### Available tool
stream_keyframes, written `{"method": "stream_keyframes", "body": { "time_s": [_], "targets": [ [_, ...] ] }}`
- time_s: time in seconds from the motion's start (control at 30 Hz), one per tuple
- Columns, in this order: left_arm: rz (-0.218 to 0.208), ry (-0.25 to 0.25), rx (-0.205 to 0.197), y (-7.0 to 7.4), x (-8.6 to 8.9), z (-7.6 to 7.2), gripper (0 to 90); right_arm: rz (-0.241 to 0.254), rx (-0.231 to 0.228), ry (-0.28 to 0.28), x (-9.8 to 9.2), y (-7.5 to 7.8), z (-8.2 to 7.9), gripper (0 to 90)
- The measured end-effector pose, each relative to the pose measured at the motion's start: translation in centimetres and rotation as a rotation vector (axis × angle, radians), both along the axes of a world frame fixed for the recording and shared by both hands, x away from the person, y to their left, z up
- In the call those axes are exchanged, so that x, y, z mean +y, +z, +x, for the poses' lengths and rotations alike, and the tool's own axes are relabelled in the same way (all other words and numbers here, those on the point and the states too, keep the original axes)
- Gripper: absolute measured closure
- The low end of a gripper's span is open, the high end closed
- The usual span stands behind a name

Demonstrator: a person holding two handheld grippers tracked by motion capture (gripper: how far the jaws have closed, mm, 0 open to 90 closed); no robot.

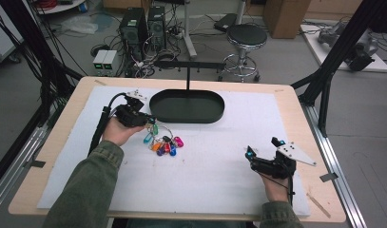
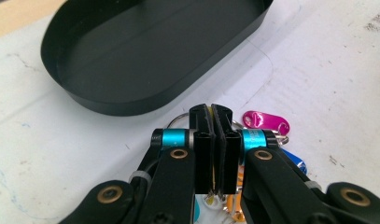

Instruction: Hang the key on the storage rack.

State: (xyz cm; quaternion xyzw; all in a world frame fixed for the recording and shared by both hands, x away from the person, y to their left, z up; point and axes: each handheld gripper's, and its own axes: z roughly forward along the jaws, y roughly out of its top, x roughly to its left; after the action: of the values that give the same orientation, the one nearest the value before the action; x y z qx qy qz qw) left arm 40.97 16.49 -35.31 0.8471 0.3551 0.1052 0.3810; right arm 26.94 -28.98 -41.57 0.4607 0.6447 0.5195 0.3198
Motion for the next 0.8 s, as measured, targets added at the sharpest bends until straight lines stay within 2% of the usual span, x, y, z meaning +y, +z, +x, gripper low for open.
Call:
{"method": "stream_keyframes", "body": {
  "time_s": [0.17, 0.3, 0.67, 0.8],
  "targets": [
    [-0.066, 0.001, -0.026, 1.3, 0.2, 0.0, 87.6, -0.003, -0.002, -0.001, -0.1, 0.0, 0.0, 0.3],
    [-0.088, 0.002, -0.045, 2.4, 0.4, 0.1, 87.5, -0.008, -0.005, 0.001, 0.0, 0.0, 0.0, 0.3],
    [-0.088, -0.021, -0.092, 5.0, -0.2, 0.2, 87.6, -0.012, -0.013, 0.000, -0.1, 0.0, 0.0, 0.3],
    [-0.113, -0.021, -0.107, 5.9, -0.2, 0.2, 87.6, -0.007, -0.011, -0.001, -0.1, 0.0, 0.0, 0.3]
  ]
}}
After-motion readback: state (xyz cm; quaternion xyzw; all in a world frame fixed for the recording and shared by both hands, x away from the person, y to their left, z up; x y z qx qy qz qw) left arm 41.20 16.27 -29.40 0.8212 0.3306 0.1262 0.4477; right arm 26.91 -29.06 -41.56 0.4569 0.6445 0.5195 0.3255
